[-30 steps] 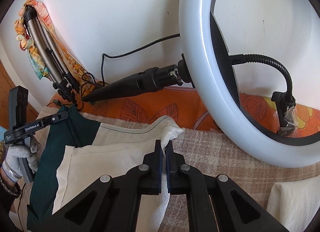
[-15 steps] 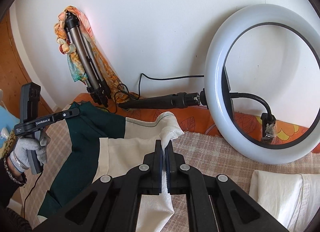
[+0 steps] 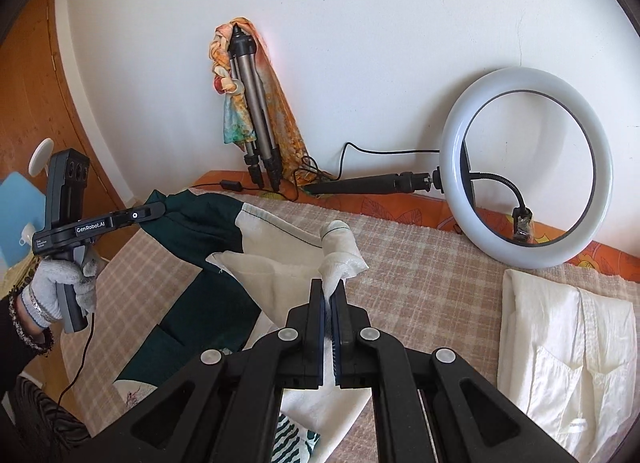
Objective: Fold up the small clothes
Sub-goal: 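Lift the collar end and fold it over toward the hem with both tools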
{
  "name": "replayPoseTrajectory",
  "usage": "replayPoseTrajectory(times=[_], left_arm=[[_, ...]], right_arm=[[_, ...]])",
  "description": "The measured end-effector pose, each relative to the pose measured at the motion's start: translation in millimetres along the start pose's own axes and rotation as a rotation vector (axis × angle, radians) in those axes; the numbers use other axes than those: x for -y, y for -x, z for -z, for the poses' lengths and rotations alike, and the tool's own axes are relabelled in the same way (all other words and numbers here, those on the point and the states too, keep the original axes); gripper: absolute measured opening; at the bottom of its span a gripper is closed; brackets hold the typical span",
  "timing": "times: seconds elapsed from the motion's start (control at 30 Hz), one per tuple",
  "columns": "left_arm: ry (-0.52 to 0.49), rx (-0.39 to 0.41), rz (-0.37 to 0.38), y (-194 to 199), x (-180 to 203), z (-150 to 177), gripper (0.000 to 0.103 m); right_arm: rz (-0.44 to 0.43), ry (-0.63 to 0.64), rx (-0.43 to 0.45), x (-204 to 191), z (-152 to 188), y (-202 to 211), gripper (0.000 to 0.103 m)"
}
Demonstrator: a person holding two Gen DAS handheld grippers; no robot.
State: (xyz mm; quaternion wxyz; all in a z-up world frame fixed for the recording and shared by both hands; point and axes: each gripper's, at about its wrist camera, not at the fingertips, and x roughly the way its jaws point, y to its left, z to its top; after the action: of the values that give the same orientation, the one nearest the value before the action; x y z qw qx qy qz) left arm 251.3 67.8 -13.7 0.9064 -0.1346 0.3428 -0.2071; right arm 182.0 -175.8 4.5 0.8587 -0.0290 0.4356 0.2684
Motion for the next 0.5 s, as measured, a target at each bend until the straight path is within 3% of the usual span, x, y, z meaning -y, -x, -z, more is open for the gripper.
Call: replayPoseTrajectory(times=[0.27,0.5], left_arm=[[-0.046,-0.053,0.007,29,4,68,0.001],[-0.105,-0.091,-0.001,40,8,105,0.001]], right_arm=[[0.004,0.037,-0.013,-41,72,24,0.0],[0.038,0.041,-0.008,-50,121,31,0.001]])
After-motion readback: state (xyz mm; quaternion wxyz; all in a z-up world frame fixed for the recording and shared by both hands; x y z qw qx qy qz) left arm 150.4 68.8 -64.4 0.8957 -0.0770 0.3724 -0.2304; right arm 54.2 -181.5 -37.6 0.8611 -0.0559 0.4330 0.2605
